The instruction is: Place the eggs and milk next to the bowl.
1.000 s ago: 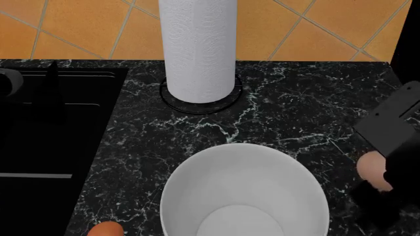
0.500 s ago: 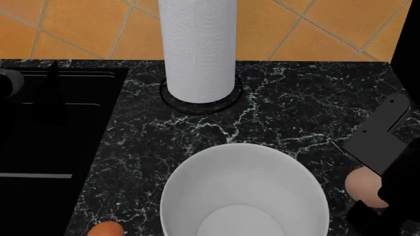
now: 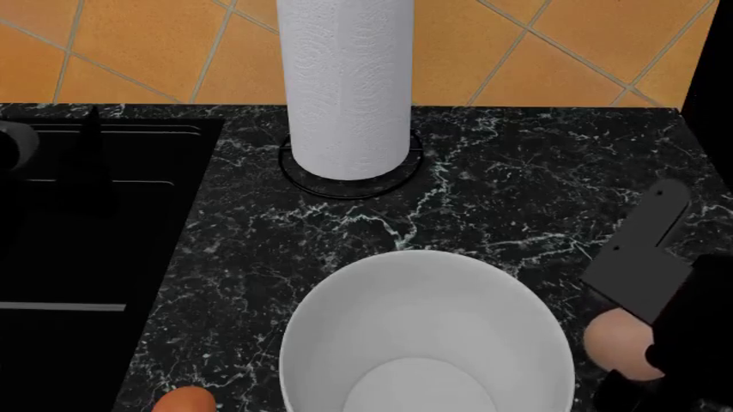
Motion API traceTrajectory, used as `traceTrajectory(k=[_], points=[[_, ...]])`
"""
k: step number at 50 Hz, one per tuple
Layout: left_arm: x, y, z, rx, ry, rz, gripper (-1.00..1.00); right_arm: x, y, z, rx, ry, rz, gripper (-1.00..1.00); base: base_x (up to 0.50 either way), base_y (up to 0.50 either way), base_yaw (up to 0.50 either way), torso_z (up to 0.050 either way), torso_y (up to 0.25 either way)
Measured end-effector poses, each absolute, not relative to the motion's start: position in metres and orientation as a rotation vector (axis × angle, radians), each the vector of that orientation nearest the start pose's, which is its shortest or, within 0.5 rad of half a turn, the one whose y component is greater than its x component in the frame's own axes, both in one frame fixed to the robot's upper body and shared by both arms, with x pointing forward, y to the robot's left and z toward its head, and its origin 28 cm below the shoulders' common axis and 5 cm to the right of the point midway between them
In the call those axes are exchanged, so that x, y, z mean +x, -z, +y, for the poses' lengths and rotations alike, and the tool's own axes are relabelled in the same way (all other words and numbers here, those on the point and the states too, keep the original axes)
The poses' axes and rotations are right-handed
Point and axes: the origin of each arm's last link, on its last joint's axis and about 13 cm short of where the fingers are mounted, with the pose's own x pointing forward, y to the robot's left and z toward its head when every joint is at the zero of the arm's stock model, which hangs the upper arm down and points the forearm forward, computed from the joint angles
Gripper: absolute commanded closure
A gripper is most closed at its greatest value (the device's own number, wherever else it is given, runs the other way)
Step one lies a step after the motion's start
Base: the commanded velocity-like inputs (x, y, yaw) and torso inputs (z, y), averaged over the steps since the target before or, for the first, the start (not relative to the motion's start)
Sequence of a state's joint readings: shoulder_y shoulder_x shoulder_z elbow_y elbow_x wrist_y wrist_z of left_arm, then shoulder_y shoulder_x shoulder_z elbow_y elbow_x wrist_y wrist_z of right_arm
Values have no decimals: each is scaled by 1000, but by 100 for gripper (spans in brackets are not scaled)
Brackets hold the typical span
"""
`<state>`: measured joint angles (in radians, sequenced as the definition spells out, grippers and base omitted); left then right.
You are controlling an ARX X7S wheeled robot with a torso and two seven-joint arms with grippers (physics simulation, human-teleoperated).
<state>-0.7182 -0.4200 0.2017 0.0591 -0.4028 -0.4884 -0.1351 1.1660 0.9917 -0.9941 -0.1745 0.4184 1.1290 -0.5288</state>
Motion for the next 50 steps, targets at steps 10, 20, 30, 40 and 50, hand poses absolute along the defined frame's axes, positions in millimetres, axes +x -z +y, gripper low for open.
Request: traceTrajectory(k=[10, 20, 30, 40, 50], points=[[327, -192, 267, 113, 31, -211, -100, 284, -229, -247, -817, -453, 737, 100, 0, 0, 0, 0, 0], [329, -190, 268, 114, 30, -211, -100, 285, -226, -246, -815, -473, 741, 100, 0, 0, 0, 0, 0], [327, -191, 267, 115, 28, -212, -100, 285, -223, -244, -814, -491, 749, 100, 0, 0, 0, 0, 0], [326, -192, 266, 116, 28, -212, -100, 285, -220, -244, -812, -498, 758, 100, 0, 0, 0, 0, 0], [327, -191, 267, 115, 26, -212, -100, 286, -215, -245, -805, -503, 762, 100, 0, 0, 0, 0, 0]])
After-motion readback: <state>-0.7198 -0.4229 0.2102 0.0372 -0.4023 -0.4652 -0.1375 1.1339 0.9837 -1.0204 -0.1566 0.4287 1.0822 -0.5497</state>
